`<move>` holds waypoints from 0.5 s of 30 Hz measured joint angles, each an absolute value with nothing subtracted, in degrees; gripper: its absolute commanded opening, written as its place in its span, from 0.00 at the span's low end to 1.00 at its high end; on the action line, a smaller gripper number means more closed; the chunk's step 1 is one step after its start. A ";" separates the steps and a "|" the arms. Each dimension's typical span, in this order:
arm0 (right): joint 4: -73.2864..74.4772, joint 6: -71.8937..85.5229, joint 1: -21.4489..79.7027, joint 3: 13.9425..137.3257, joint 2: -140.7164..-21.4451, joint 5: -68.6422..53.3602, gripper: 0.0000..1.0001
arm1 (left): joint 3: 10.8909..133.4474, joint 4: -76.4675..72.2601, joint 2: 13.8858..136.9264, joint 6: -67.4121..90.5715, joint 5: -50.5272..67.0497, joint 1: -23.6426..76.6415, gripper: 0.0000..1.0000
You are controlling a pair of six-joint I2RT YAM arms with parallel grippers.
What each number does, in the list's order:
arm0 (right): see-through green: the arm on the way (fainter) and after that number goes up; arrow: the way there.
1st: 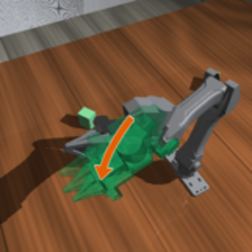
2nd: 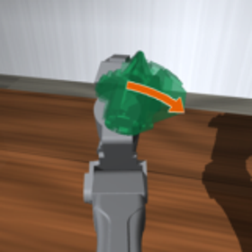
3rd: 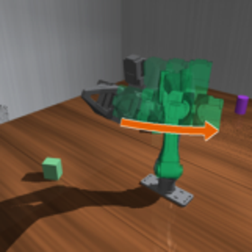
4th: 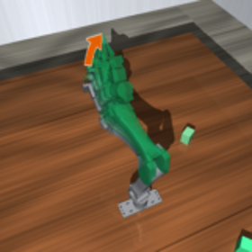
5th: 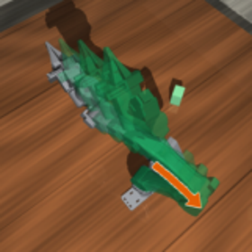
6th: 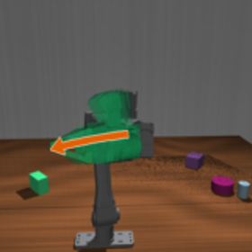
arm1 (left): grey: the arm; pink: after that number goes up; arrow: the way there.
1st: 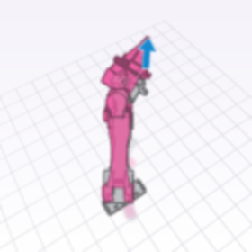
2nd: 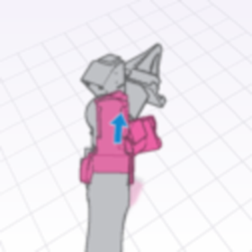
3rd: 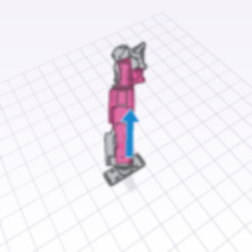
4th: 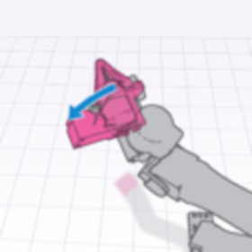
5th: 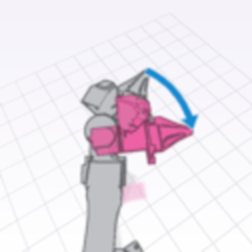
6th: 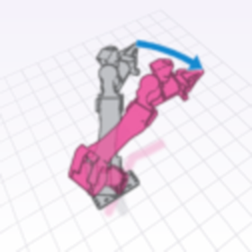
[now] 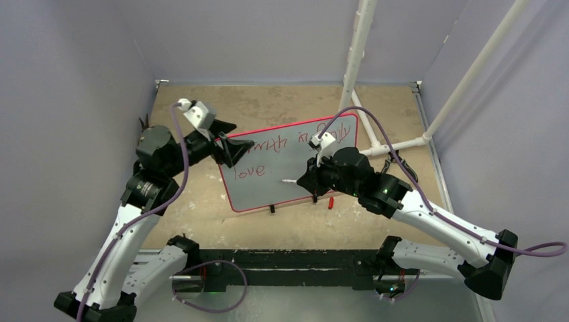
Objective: Write a sentence on the whiteboard
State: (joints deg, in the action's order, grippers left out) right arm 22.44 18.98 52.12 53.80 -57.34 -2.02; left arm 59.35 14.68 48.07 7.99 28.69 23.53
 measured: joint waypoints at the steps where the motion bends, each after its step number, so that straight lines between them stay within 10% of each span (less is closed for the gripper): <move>1: 22.87 18.61 51.70 54.15 -57.41 -3.79 0.00 | 59.35 16.10 48.86 7.11 28.71 26.22 0.69; 15: 28.80 15.90 48.40 58.08 -57.39 -20.73 0.00 | 46.92 17.23 52.77 4.03 27.86 48.84 0.70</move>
